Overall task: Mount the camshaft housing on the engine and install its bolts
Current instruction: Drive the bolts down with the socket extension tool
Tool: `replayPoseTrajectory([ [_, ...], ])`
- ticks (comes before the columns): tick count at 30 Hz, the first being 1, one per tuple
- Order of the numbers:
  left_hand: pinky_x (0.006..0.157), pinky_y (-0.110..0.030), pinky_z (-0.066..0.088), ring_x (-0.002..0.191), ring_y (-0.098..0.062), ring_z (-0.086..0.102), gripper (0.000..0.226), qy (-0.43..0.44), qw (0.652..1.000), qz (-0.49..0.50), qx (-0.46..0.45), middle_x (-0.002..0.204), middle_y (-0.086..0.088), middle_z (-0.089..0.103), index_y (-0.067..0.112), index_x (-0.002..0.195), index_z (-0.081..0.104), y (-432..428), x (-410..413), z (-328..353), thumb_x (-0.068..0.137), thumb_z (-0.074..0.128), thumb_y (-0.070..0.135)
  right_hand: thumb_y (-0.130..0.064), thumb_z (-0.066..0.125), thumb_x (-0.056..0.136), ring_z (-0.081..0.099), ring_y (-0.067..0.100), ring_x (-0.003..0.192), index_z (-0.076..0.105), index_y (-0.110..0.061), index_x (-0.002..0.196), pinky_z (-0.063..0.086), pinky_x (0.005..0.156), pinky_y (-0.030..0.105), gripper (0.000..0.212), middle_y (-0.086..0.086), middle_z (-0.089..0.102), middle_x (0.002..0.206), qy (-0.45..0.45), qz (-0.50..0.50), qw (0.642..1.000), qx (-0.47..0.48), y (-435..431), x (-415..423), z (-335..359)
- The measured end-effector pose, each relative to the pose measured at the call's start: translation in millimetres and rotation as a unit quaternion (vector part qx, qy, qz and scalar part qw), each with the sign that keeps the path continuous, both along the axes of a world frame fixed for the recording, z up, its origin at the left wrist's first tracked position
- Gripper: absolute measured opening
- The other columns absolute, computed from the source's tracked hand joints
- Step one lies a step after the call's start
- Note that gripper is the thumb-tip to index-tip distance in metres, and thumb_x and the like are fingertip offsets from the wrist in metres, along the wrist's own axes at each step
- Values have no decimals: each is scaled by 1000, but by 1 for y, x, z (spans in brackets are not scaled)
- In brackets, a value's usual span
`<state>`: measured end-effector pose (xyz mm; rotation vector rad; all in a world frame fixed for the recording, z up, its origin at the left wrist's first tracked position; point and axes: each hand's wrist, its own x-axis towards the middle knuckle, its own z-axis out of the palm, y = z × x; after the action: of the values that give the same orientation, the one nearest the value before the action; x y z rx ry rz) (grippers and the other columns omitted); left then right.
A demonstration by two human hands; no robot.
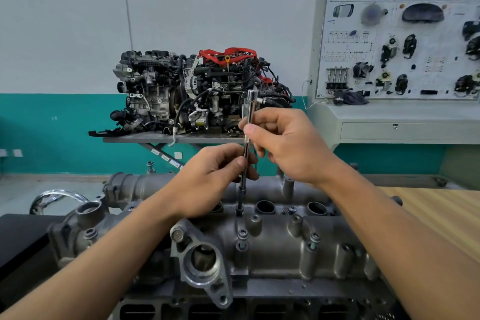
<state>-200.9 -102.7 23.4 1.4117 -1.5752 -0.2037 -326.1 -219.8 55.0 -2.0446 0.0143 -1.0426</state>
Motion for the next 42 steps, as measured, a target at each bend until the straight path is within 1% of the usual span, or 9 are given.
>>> replayPoseTrajectory([
  [5,71,-38,55,70,-21,67,24,41,997,31,-61,80,-14,74,4,84,68,-4,5,0,80,75,27,-24,80,81,53,11,52,63,-17,72,45,50,26,21,0,60,58,-34,-62,997,-6,-2,5,-3],
  [10,70,-16,53,77,-4,72,9,21,999,23,-37,81,-1,78,10,92,72,-2,6,-2,95,63,13,-29,66,89,48,8,48,70,-11,82,39,47,15,20,-4,56,55,-14,0,1000,14,-4,3,0],
  [15,75,-24,55,85,-8,71,19,2,1000,20,-17,88,-3,77,8,105,70,-1,4,-2,102,52,11,-16,62,95,47,9,48,71,-12,83,39,48,16,16,-5,55,52,-4,-3,1000,-9,-5,5,-2],
  [19,64,-24,48,66,-14,62,14,35,998,25,-48,75,-11,74,7,89,70,-4,4,-2,89,71,20,-24,78,83,48,9,46,62,-24,66,40,45,21,23,-6,56,50,-38,-47,998,-7,-4,7,-4],
  [22,57,-19,43,58,-7,54,14,37,997,32,-64,64,-1,69,9,77,70,-4,6,-3,84,77,19,-35,81,78,47,15,50,61,-21,70,41,47,27,25,-2,56,53,-42,-62,997,-10,-4,7,-4],
  [26,68,-11,47,72,3,67,13,-17,999,34,-33,82,3,78,11,92,74,-2,6,-3,96,62,11,-30,68,89,46,13,51,71,-18,86,41,50,26,13,-1,54,56,1,8,1000,-4,-4,6,-4],
  [31,75,-20,53,84,-9,71,16,-27,999,31,-19,87,0,78,12,103,71,0,2,-1,100,56,13,-16,60,96,45,5,46,68,-7,81,39,49,15,19,-8,53,49,26,-5,999,-25,-6,6,-6],
  [35,69,-47,54,67,-21,61,19,21,997,50,-55,80,-20,72,7,92,70,-2,3,-1,85,77,23,-22,77,85,44,1,43,59,-21,67,36,44,13,25,-11,53,47,-15,-43,999,-15,-5,9,-8],
  [42,67,-9,48,75,2,70,11,3,998,32,-48,80,1,78,9,96,73,-1,3,-3,95,62,6,-24,66,94,46,5,48,68,-7,84,40,50,17,20,-10,55,51,9,-8,1000,-22,-2,5,-6],
])
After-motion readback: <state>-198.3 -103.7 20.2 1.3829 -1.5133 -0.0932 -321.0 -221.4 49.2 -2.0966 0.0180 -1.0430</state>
